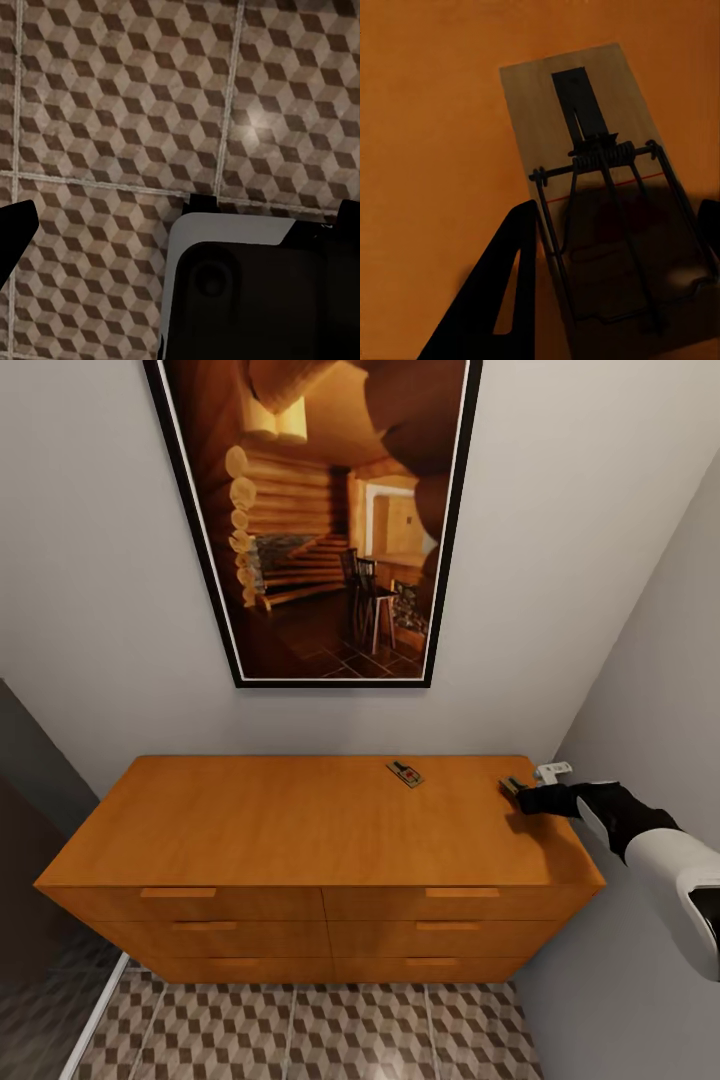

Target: Take the four mousetraps from the cabinet in the bathroom and place them on the bathroom floor. Make sure all four end up on the same floor surface, and ensure that at least two of them are either under or directly next to the same bathroom sink.

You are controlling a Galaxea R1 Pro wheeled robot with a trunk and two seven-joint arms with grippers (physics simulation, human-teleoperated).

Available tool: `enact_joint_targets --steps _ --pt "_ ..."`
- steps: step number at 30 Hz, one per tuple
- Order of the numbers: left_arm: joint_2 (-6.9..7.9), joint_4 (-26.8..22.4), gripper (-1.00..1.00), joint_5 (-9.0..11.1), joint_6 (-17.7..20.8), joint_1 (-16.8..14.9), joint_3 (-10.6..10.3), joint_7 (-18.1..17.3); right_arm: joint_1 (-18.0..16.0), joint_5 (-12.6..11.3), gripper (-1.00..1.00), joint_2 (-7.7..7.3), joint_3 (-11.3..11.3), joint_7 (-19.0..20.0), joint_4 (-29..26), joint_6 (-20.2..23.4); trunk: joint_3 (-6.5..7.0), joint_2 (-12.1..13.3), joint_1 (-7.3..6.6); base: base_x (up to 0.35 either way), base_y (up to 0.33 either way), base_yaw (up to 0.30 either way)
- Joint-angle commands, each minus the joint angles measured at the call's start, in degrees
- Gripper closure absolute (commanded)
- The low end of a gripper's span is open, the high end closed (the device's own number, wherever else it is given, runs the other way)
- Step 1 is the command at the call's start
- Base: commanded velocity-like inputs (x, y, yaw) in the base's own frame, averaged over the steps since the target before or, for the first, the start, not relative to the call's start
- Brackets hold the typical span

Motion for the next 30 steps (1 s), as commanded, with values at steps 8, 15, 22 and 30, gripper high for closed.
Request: enact_joint_targets --steps 8,15,22,30 --pt "-0.02 0.1 -1.0 0.2 -0.2 0.0 -0.5 0.1 0.0 0.0 1.0 -0.01 0.3 0.1 -4.4 4.9 -0.11 -0.1 0.03 -0.001 0.003 0.0" --pt "-0.02 0.1 -1.0 0.2 -0.2 -0.1 -0.4 0.1 0.0 0.0 1.0 0.04 0.3 0.0 -5.5 6.3 -0.11 -0.1 0.03 -0.111 0.16 0.0" --pt "-0.02 0.1 -1.0 0.2 -0.2 0.0 -0.4 0.1 0.0 0.0 1.0 0.02 0.4 -0.1 -5.5 6.4 -0.11 -0.1 0.03 -0.172 0.226 0.0" --pt "-0.02 0.1 -1.0 0.2 -0.2 -0.1 -0.4 0.1 0.0 0.1 1.0 0.01 0.4 -0.1 -5.5 6.4 -0.11 -0.1 0.03 -0.178 0.231 0.0"
